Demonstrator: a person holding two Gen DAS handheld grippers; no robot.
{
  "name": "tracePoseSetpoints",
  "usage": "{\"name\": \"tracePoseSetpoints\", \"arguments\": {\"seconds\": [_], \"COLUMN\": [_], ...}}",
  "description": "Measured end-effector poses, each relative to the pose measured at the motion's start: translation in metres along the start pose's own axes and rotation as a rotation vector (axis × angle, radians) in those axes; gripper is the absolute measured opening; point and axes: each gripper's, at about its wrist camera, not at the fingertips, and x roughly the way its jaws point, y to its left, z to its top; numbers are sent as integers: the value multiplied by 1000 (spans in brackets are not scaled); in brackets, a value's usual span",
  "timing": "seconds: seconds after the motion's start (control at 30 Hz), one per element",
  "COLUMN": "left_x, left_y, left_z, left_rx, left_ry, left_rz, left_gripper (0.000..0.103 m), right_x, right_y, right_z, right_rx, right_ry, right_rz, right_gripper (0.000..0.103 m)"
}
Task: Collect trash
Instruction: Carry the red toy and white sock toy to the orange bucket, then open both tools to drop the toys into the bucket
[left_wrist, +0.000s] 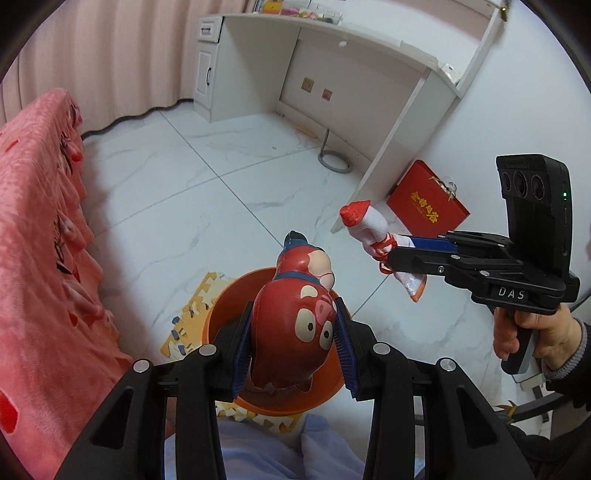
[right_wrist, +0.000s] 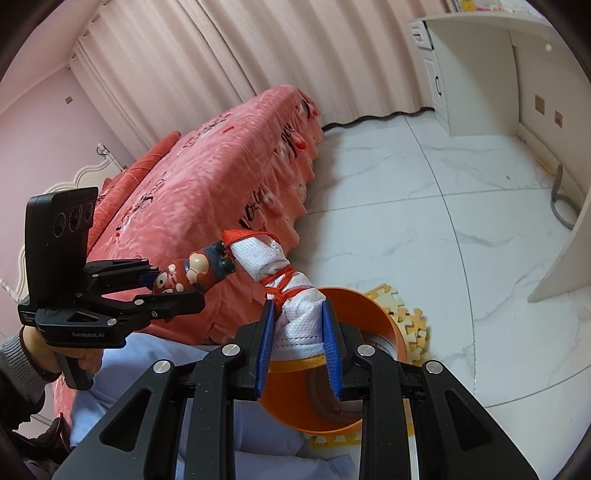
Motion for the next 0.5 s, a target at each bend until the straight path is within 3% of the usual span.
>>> {"name": "tracePoseSetpoints", "arguments": {"seconds": [0.17, 0.23, 0.37, 0.5], "left_x": [11, 13, 15, 16], "left_y": [2, 2, 4, 4], "left_z": [1, 2, 3, 2], "left_rx": [-7, -8, -22, -22], "left_ry": [22, 20, 19, 26], "left_rz": [-6, 5, 12, 13], "left_gripper": [44, 59, 62, 62], "right_x": [11, 15, 21, 20], "right_y": [-5, -9, -12, -12], "right_z": [1, 0, -2, -4], "right_rx": [32, 49, 62, 60], "right_ry": [3, 13, 31, 31], "right_rz": [-8, -7, -22, -20], "right_gripper": [31, 34, 49, 49]}}
